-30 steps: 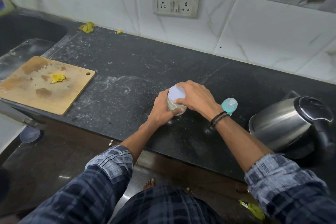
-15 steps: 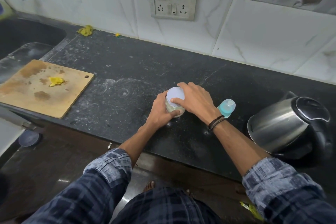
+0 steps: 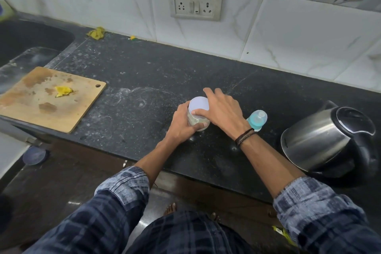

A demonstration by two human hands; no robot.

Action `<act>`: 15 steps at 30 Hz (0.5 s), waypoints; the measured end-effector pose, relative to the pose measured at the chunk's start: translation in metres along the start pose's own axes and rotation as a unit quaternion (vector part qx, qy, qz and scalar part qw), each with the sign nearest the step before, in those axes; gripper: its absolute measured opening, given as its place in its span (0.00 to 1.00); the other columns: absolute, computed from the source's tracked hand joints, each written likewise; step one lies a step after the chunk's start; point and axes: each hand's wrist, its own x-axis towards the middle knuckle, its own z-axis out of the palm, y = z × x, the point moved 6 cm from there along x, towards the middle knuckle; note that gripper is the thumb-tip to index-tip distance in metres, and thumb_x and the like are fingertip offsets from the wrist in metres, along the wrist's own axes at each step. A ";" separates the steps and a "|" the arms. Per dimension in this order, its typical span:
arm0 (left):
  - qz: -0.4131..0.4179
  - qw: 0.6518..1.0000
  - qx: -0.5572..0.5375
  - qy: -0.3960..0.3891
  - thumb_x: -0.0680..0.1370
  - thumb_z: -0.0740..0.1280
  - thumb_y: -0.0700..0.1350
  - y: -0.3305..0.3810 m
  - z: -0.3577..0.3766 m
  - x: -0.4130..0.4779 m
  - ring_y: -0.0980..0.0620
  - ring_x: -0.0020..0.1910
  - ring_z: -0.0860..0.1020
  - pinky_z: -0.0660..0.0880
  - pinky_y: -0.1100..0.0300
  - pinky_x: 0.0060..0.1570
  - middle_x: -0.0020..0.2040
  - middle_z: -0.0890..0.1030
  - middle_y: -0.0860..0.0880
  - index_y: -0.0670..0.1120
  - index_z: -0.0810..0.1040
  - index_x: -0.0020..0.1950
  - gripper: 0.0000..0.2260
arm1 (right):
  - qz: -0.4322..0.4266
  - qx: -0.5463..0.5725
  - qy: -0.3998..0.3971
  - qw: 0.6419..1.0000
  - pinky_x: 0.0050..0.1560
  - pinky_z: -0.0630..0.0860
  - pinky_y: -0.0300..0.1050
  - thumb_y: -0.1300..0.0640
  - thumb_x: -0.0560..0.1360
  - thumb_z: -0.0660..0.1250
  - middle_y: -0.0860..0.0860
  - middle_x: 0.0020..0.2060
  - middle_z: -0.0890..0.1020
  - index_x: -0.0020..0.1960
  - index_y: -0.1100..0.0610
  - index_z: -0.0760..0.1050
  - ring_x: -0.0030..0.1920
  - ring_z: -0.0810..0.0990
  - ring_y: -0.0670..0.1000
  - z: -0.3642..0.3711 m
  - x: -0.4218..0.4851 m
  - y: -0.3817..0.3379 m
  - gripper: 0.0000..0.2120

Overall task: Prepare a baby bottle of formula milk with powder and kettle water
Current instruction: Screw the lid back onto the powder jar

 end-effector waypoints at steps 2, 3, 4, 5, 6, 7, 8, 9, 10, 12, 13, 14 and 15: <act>-0.005 1.000 0.004 0.001 0.70 0.81 0.50 0.000 0.000 0.001 0.51 0.62 0.72 0.71 0.56 0.62 0.66 0.70 0.51 0.49 0.67 0.75 0.38 | -0.031 0.022 -0.028 0.999 0.59 0.77 0.57 0.34 0.74 0.70 0.55 0.70 0.72 0.79 0.50 0.62 0.65 0.76 0.60 0.003 0.004 -0.003 0.40; -0.008 1.000 0.005 0.002 0.69 0.82 0.49 0.000 0.000 0.001 0.52 0.62 0.72 0.72 0.56 0.61 0.66 0.70 0.51 0.49 0.67 0.75 0.38 | -0.044 0.030 -0.048 0.997 0.60 0.77 0.57 0.35 0.74 0.71 0.54 0.71 0.71 0.79 0.49 0.62 0.67 0.75 0.59 0.006 0.005 -0.004 0.40; -0.010 1.000 0.005 0.002 0.69 0.82 0.49 -0.001 0.000 0.001 0.52 0.62 0.72 0.72 0.57 0.61 0.65 0.69 0.52 0.49 0.66 0.75 0.38 | -0.051 0.030 -0.062 0.996 0.60 0.77 0.56 0.37 0.74 0.72 0.54 0.71 0.71 0.78 0.49 0.62 0.66 0.75 0.59 0.010 0.007 -0.005 0.38; -0.011 1.000 0.006 0.002 0.69 0.82 0.49 -0.001 0.000 0.001 0.53 0.62 0.72 0.71 0.58 0.60 0.65 0.69 0.53 0.49 0.66 0.74 0.39 | -0.053 0.024 -0.065 0.996 0.59 0.77 0.56 0.38 0.75 0.72 0.54 0.69 0.72 0.77 0.49 0.64 0.65 0.76 0.59 0.013 0.007 -0.005 0.37; -0.012 1.000 0.006 0.001 0.69 0.82 0.49 -0.002 0.000 0.001 0.53 0.62 0.71 0.71 0.58 0.60 0.65 0.69 0.53 0.49 0.66 0.75 0.39 | -0.051 0.015 -0.061 0.997 0.57 0.77 0.55 0.38 0.75 0.72 0.54 0.67 0.73 0.76 0.50 0.65 0.63 0.77 0.59 0.015 0.008 -0.004 0.35; -0.010 1.000 0.005 0.001 0.69 0.82 0.49 -0.002 0.000 0.001 0.53 0.62 0.71 0.71 0.58 0.60 0.66 0.70 0.53 0.49 0.66 0.75 0.39 | -0.049 0.004 -0.052 0.997 0.56 0.78 0.55 0.36 0.75 0.71 0.54 0.65 0.74 0.75 0.50 0.66 0.62 0.78 0.59 0.016 0.008 -0.004 0.35; -0.008 1.000 0.006 0.002 0.69 0.82 0.50 -0.002 0.000 0.001 0.52 0.63 0.72 0.72 0.57 0.61 0.66 0.70 0.52 0.49 0.66 0.75 0.39 | -0.046 -0.004 -0.044 0.998 0.55 0.78 0.56 0.34 0.74 0.70 0.55 0.65 0.74 0.75 0.51 0.66 0.61 0.78 0.59 0.016 0.008 -0.003 0.36; -0.006 1.000 0.007 0.001 0.69 0.82 0.50 -0.002 0.000 0.001 0.52 0.63 0.72 0.73 0.55 0.62 0.67 0.70 0.51 0.49 0.66 0.75 0.39 | -0.043 -0.008 -0.038 0.998 0.55 0.78 0.56 0.33 0.74 0.70 0.55 0.65 0.73 0.75 0.51 0.66 0.61 0.77 0.59 0.015 0.008 -0.002 0.37; -0.005 1.000 0.008 0.001 0.69 0.82 0.51 -0.002 0.000 0.002 0.51 0.63 0.72 0.73 0.54 0.62 0.67 0.71 0.50 0.49 0.67 0.75 0.39 | -0.043 -0.008 -0.034 0.998 0.56 0.79 0.57 0.32 0.73 0.69 0.55 0.65 0.73 0.75 0.51 0.65 0.62 0.77 0.59 0.015 0.009 -0.001 0.38; -0.008 1.000 0.006 -0.002 0.69 0.82 0.51 -0.003 0.000 0.003 0.51 0.63 0.73 0.73 0.54 0.63 0.67 0.71 0.50 0.49 0.67 0.75 0.39 | -0.060 -0.003 -0.039 0.997 0.57 0.79 0.58 0.33 0.74 0.70 0.55 0.67 0.71 0.77 0.50 0.63 0.63 0.76 0.59 0.015 0.013 0.000 0.39; -0.010 1.000 0.005 -0.002 0.68 0.83 0.51 -0.004 0.000 0.003 0.51 0.63 0.73 0.74 0.54 0.63 0.67 0.71 0.50 0.49 0.67 0.75 0.40 | -0.079 -0.006 -0.049 0.996 0.58 0.79 0.58 0.34 0.74 0.70 0.55 0.68 0.71 0.78 0.50 0.62 0.63 0.75 0.59 0.016 0.015 -0.001 0.39; -0.011 1.000 0.002 -0.003 0.68 0.83 0.51 -0.004 0.000 0.004 0.52 0.63 0.73 0.74 0.54 0.63 0.67 0.72 0.51 0.50 0.67 0.74 0.40 | -0.102 -0.013 -0.059 0.993 0.58 0.78 0.57 0.36 0.76 0.69 0.55 0.68 0.70 0.78 0.50 0.61 0.64 0.75 0.59 0.017 0.016 -0.002 0.38; -0.010 1.000 -0.001 -0.003 0.68 0.83 0.51 -0.005 -0.001 0.004 0.52 0.63 0.74 0.75 0.54 0.63 0.67 0.74 0.52 0.50 0.67 0.74 0.40 | -0.123 -0.024 -0.067 0.990 0.57 0.78 0.56 0.37 0.77 0.68 0.55 0.68 0.70 0.78 0.50 0.61 0.63 0.74 0.58 0.019 0.018 -0.002 0.36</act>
